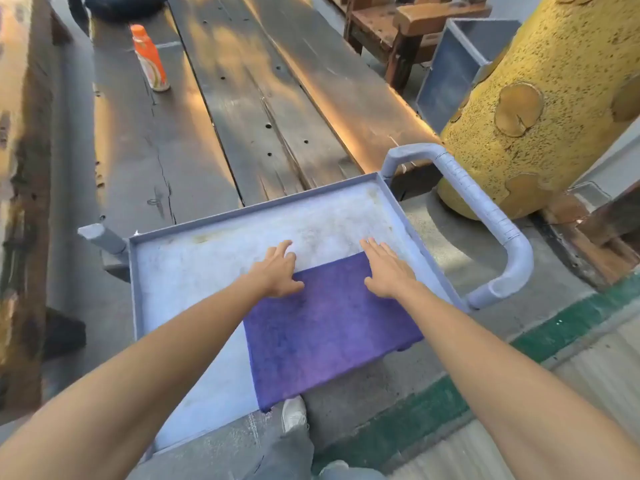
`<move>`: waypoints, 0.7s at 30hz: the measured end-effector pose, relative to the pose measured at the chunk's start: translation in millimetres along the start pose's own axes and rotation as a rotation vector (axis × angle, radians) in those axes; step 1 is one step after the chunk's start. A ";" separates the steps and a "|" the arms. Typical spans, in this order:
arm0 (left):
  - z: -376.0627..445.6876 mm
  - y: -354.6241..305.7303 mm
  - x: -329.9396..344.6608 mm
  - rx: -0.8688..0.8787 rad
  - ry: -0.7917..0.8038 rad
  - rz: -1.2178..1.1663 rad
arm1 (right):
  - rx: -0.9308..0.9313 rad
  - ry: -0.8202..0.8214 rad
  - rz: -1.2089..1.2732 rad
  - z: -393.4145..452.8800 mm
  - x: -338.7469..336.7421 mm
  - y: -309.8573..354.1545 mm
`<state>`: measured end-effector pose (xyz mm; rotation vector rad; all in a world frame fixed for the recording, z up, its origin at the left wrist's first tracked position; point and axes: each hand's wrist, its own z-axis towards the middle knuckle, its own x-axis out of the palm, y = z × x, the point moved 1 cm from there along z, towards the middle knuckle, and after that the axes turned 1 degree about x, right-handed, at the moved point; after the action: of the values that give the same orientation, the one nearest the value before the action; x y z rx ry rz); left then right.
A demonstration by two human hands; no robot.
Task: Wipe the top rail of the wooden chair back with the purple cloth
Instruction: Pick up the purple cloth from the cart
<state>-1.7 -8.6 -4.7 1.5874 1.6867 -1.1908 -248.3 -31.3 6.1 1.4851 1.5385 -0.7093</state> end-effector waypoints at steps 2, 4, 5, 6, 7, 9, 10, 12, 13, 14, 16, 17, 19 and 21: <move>0.3 4.8 3.5 -0.017 0.030 -0.005 | 0.001 0.043 0.005 7.5 2.6 4.5; -0.7 11.0 9.3 -0.033 0.068 0.020 | -0.001 0.074 0.004 12.1 6.5 9.2; -0.3 14.6 11.8 -0.044 0.084 0.030 | 0.000 0.087 0.005 14.9 8.3 11.4; 0.7 18.8 13.9 -0.053 0.086 0.034 | -0.001 0.093 0.001 18.3 11.3 12.8; 2.1 23.6 15.0 -0.068 0.078 0.036 | 0.000 0.096 -0.003 20.8 12.7 14.0; 4.1 31.7 15.7 -0.116 0.068 0.043 | 0.012 0.089 -0.021 27.0 13.7 14.9; 4.7 34.8 16.6 -0.144 0.075 0.033 | 0.018 0.078 -0.037 30.1 13.7 15.0; 7.7 39.1 21.4 -0.185 0.106 0.001 | 0.035 0.024 -0.094 34.8 13.3 14.6; 9.5 40.6 23.1 -0.192 0.124 -0.003 | 0.049 -0.007 -0.128 36.2 11.9 13.4; 11.4 40.9 23.2 -0.186 0.140 0.000 | 0.068 -0.028 -0.154 37.0 10.1 12.1; 14.4 40.0 20.6 -0.121 0.154 0.010 | 0.106 -0.028 -0.201 34.4 7.5 7.4; 15.7 39.3 18.9 -0.074 0.157 0.008 | 0.112 -0.031 -0.231 31.8 6.8 3.4; 17.8 37.2 14.9 -0.005 0.169 -0.007 | 0.100 -0.062 -0.264 26.6 2.1 -8.0; 20.4 33.0 6.3 0.019 0.183 -0.052 | 0.078 -0.099 -0.241 19.3 -9.6 -24.9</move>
<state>25.3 -25.6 -27.6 1.7194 1.8459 -1.1184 -269.8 -55.8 1.4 1.3114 1.6455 -0.9785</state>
